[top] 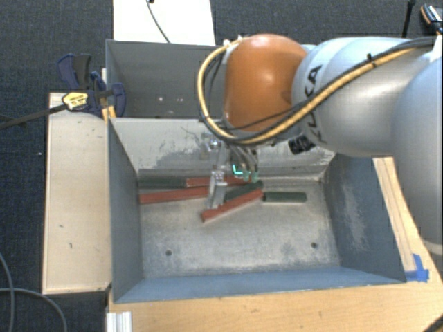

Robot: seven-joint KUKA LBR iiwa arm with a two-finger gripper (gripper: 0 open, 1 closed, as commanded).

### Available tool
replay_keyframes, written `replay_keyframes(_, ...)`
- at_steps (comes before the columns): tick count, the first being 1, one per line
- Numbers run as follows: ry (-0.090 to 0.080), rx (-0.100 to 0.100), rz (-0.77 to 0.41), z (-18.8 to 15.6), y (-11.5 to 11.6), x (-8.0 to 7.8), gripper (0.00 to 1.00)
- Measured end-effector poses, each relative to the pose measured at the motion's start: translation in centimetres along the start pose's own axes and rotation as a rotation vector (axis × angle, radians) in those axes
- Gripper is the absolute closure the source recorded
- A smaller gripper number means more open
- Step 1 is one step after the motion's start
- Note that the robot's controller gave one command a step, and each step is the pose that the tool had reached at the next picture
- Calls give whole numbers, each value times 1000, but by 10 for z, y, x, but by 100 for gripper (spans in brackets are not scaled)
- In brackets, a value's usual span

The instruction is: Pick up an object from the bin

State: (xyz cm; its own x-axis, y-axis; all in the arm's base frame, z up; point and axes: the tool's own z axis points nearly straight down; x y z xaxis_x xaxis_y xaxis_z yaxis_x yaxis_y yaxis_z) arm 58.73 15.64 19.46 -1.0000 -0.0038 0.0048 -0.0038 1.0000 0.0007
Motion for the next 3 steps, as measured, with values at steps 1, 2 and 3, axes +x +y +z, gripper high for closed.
replay_keyframes(1, -8, -1, 4, -4, -1, -2, 0)
replay_keyframes(2, -11, 0, -105, 88, -68, 7, 0)
replay_keyframes(3, -3, 1, -150, 72, -84, 4, 0)
